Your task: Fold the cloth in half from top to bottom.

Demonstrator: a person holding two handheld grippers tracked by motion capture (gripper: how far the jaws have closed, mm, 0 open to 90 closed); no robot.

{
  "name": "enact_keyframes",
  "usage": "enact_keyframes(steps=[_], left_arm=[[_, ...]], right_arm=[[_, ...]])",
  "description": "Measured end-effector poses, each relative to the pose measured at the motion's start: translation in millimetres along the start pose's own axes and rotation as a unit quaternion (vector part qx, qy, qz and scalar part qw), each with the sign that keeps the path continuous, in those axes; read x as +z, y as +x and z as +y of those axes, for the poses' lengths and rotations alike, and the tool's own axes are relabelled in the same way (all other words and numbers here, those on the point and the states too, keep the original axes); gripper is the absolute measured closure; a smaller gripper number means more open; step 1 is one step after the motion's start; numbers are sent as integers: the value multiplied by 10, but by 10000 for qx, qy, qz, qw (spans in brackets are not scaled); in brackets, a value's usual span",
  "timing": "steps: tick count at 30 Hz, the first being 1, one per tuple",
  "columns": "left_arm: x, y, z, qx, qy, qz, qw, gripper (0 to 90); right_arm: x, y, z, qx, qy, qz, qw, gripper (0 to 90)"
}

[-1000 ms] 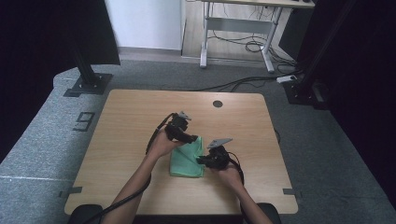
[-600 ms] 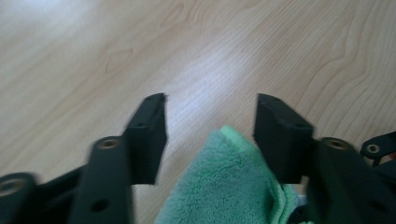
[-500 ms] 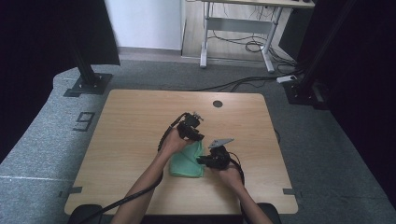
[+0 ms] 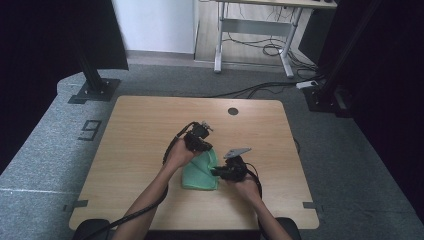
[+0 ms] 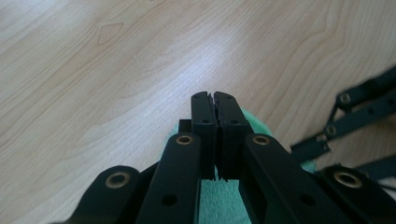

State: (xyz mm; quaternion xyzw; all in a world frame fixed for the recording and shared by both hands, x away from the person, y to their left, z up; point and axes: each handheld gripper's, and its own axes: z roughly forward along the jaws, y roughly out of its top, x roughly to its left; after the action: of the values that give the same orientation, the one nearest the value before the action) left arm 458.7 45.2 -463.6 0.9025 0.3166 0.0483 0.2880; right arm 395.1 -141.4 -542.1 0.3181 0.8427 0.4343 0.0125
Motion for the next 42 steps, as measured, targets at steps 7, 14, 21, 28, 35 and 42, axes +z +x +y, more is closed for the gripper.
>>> enact_keyframes(steps=[7,14,21,28,35,42], left_arm=[[-173,-57,-139,75,-146,67,9998,872],[-348,-145,-331,104,-293,36,9995,872],[-430,-241,-582,152,-294,21,9994,870],[-449,-299,-854,101,-226,27,9997,861],[-506,-281,-1161,-74,-222,-98,9997,798],[-642,-163,-1151,-112,-840,328,9959,438]], right_arm=[[-110,-20,-1,114,-33,-10,9999,642],[-247,24,-30,29,-64,-24,10000,531],[-416,12,-82,-4,-204,-14,9998,485],[-486,-85,-152,163,-234,-161,9995,480],[-475,-80,-144,186,-210,-204,9994,460],[-392,-25,-49,240,-274,-313,9988,305]])
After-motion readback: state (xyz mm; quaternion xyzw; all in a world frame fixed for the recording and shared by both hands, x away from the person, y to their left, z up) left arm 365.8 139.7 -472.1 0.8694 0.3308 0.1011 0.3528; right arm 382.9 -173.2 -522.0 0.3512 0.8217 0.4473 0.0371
